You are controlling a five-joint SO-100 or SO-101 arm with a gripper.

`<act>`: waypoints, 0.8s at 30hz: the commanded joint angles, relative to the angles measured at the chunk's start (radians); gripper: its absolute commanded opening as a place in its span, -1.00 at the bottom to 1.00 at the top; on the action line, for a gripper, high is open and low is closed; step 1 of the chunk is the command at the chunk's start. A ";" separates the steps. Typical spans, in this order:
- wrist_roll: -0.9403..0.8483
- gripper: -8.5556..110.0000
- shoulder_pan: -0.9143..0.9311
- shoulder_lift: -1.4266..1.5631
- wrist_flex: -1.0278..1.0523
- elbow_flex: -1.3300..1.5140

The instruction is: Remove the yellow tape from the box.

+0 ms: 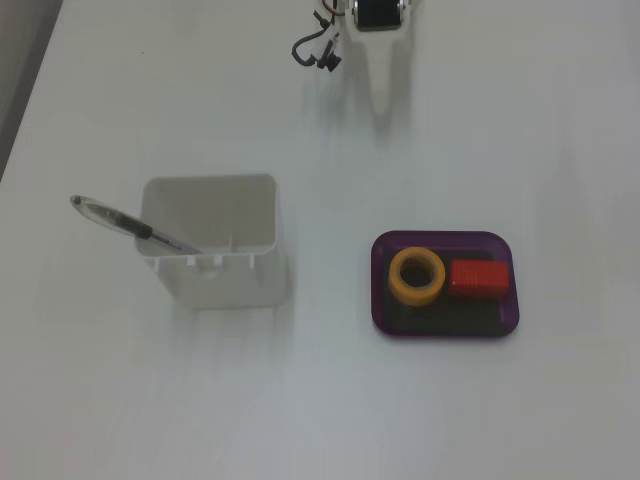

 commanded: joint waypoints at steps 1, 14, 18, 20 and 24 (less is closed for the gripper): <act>0.086 -0.86 -0.009 0.060 -0.017 0.014; 0.087 -0.86 0.002 0.060 -0.003 0.000; 0.086 -0.86 0.003 0.046 -0.003 -0.063; 0.086 -0.86 0.003 0.044 -0.009 -0.114; 0.084 -0.86 0.005 0.038 -0.017 -0.222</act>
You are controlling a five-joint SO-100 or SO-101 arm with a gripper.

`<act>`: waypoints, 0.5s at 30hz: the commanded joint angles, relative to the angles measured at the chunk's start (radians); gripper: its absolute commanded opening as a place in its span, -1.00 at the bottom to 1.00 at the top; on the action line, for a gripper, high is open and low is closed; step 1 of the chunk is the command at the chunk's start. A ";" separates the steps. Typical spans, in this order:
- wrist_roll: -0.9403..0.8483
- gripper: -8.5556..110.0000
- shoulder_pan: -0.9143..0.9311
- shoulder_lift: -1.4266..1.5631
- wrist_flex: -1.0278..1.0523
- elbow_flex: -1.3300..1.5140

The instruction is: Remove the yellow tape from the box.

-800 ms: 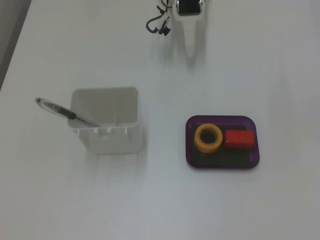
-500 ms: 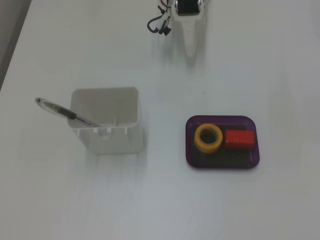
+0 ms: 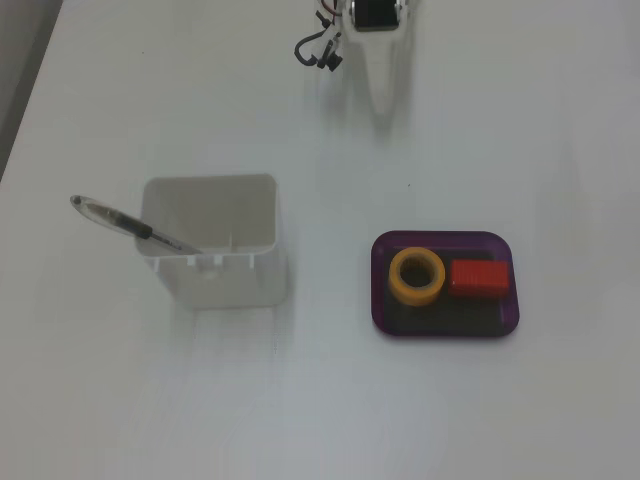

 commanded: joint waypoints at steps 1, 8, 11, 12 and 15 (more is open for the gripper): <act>-0.005 -0.85 0.008 0.025 -0.017 -0.094; -0.044 -0.85 0.002 -0.328 -0.061 -0.282; -0.046 -0.85 -0.006 -0.571 -0.067 -0.442; -0.048 -0.85 -0.006 -0.661 -0.067 -0.502; -0.049 -0.83 -0.005 -0.930 -0.055 -0.689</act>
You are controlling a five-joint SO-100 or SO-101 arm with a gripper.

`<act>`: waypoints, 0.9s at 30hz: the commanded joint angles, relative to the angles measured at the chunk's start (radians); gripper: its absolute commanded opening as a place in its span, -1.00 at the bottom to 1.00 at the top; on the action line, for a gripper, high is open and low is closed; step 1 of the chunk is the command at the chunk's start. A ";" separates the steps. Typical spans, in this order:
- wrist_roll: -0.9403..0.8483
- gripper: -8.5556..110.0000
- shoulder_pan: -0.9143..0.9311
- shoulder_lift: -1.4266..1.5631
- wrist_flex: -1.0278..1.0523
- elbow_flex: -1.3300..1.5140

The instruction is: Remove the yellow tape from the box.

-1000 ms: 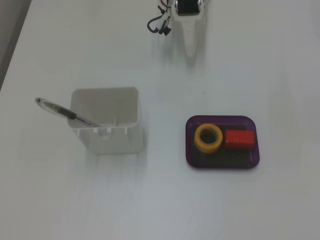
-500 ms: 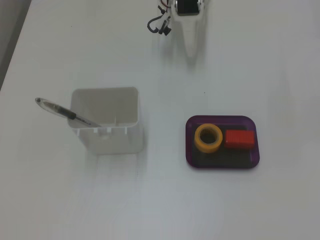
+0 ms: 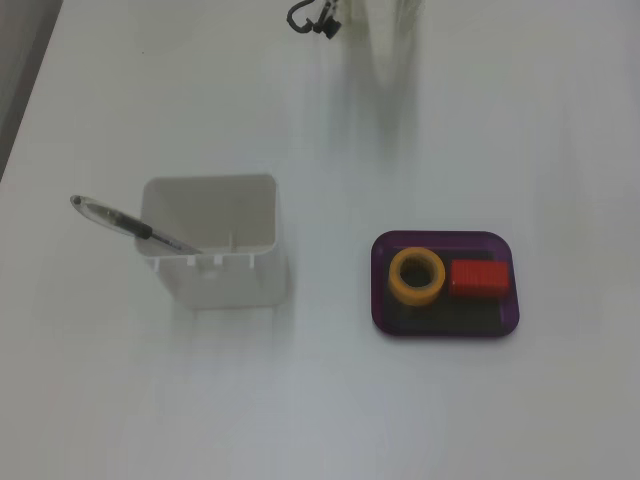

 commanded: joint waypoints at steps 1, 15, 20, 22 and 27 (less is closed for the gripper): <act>-0.011 -0.80 -0.005 -0.328 -0.008 -0.258; -0.009 -0.53 -0.080 -1.101 0.031 -0.933; -0.009 -0.53 -0.072 -1.239 0.031 -1.052; -0.009 -0.53 -0.072 -1.279 0.031 -1.085; -0.009 -0.53 -0.078 -1.339 0.031 -1.126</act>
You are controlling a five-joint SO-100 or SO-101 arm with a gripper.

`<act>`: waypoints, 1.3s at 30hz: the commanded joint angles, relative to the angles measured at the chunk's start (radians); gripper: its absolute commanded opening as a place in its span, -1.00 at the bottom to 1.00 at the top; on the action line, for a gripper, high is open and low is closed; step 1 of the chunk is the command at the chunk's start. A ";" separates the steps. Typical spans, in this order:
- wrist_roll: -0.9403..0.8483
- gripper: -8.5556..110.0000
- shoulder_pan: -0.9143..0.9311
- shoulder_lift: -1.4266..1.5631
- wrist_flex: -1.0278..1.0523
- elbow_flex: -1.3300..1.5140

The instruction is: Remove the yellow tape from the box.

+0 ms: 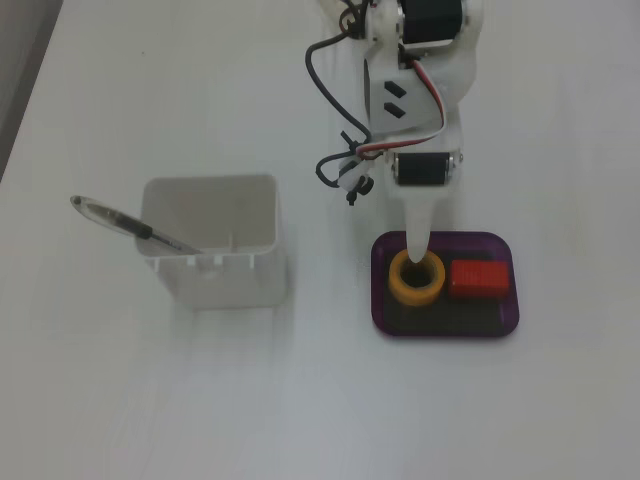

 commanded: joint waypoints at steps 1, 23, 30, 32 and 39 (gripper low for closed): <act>-0.006 -0.53 -0.005 -0.002 0.002 -0.058; -0.006 -0.53 -0.005 -0.021 -0.032 -0.058; -0.006 -0.53 -0.005 -0.021 -0.051 -0.055; -0.006 -0.53 -0.005 -0.021 -0.051 -0.054; -0.006 -0.53 -0.005 -0.025 -0.051 -0.046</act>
